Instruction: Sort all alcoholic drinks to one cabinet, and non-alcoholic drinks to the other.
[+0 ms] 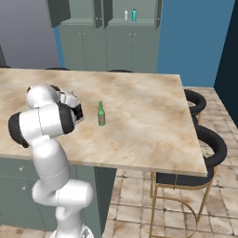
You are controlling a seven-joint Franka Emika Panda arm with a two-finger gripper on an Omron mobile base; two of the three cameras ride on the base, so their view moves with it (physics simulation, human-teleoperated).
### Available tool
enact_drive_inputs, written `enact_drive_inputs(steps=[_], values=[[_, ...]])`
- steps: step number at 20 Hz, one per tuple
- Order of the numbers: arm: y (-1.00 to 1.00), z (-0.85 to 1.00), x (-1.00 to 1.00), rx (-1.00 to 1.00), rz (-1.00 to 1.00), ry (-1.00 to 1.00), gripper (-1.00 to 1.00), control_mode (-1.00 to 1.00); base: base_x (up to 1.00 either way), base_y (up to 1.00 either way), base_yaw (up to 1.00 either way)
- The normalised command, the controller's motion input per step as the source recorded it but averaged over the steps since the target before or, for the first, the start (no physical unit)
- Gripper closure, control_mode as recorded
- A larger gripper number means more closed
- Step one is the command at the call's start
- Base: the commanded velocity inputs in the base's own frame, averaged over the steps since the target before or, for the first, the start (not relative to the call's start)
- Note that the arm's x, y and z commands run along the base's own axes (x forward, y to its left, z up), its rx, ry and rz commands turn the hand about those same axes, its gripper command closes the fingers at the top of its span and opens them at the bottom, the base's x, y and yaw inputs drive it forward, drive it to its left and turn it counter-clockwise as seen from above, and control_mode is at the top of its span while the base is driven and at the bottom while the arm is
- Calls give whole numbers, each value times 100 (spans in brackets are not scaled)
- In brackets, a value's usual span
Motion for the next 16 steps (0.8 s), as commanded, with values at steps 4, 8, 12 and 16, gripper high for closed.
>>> enact_drive_inputs(steps=[4, 8, 12, 16], values=[[0, 64, -39, -5, -3, 0, 100, -100, 0, 0, 0], [0, 62, -45, -3, -2, 0, 100, -100, 0, 0, 0], [0, 63, -55, -3, -1, 0, 100, -100, 0, 0, 0], [0, 55, -61, -2, -1, 0, 100, -100, 0, 0, 0]])
